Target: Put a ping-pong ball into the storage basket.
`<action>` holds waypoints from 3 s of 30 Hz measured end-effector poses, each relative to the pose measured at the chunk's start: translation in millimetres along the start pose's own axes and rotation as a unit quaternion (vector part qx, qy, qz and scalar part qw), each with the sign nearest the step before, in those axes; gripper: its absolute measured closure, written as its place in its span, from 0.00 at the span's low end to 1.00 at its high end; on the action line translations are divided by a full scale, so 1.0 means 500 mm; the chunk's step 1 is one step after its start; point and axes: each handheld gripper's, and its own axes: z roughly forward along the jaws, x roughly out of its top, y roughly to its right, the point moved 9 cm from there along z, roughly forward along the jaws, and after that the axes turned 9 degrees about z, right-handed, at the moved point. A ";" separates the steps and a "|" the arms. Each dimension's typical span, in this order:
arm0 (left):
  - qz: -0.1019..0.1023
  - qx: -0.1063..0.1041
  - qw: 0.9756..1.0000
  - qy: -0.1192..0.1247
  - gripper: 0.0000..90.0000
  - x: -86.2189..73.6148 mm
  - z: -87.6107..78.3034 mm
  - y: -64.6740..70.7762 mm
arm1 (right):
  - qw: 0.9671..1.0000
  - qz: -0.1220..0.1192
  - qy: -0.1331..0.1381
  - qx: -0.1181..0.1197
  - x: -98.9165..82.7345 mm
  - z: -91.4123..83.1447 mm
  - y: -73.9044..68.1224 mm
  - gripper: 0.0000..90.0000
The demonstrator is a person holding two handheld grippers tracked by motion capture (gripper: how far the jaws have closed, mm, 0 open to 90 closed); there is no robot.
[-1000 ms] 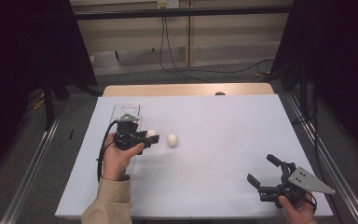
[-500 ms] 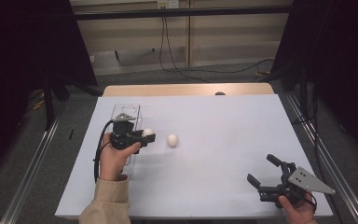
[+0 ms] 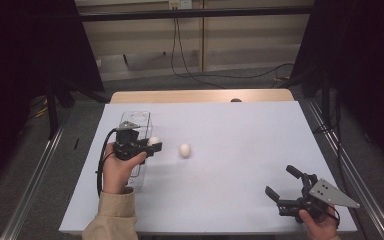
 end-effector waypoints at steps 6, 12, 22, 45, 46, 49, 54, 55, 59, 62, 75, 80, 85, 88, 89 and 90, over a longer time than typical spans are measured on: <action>0.007 0.006 1.000 -0.004 0.57 -0.002 -0.003 -0.005 | 1.000 0.000 0.000 0.001 0.000 0.000 -0.001 0.01; -0.001 0.012 1.000 0.002 0.57 -0.003 -0.009 -0.013 | 1.000 0.000 0.000 0.001 0.000 0.000 -0.001 0.01; 0.002 0.021 1.000 0.001 0.57 -0.007 -0.019 -0.024 | 1.000 0.000 0.000 0.001 0.000 0.000 -0.001 0.01; -0.019 0.048 0.999 0.015 0.57 -0.018 -0.046 -0.064 | 1.000 0.002 0.002 0.002 0.001 -0.001 -0.001 0.01; -0.019 0.050 0.998 0.015 0.57 -0.019 -0.047 -0.066 | 1.000 0.002 0.002 0.002 0.001 -0.001 -0.001 0.01; -0.019 0.056 0.998 0.016 0.57 -0.021 -0.050 -0.071 | 1.000 0.002 0.002 0.002 0.002 -0.001 -0.001 0.01; -0.019 0.063 0.998 0.014 0.57 -0.024 -0.053 -0.078 | 1.000 0.001 0.003 0.002 0.002 -0.001 -0.003 0.01; -0.020 0.064 0.998 0.015 0.57 -0.024 -0.054 -0.079 | 1.000 0.001 0.003 0.003 0.002 -0.001 -0.003 0.01; -0.020 0.069 0.997 0.014 0.57 -0.027 -0.056 -0.085 | 1.000 0.001 0.003 0.003 0.002 -0.001 -0.003 0.01; -0.019 0.075 0.997 0.014 0.57 -0.029 -0.058 -0.089 | 1.000 0.001 0.004 0.003 0.002 -0.001 -0.002 0.01; -0.018 0.089 0.996 0.009 0.57 -0.037 -0.059 -0.101 | 1.000 0.001 0.005 0.004 0.003 -0.001 -0.002 0.01; -0.019 0.094 0.995 0.008 0.57 -0.038 -0.058 -0.105 | 1.000 0.000 0.005 0.005 0.003 -0.001 -0.002 0.01; -0.018 0.096 0.995 0.005 0.57 -0.040 -0.056 -0.107 | 1.000 0.000 0.004 0.004 0.002 -0.001 0.000 0.01; -0.015 0.103 0.995 0.004 0.56 -0.041 -0.056 -0.110 | 1.000 0.000 0.004 0.004 0.002 -0.001 -0.001 0.01; -0.012 0.106 0.994 0.002 0.56 -0.042 -0.057 -0.112 | 1.000 0.000 0.004 0.005 0.002 -0.001 -0.001 0.01; -0.013 0.106 0.994 0.002 0.55 -0.043 -0.058 -0.112 | 1.000 0.000 0.004 0.005 0.002 -0.001 -0.001 0.01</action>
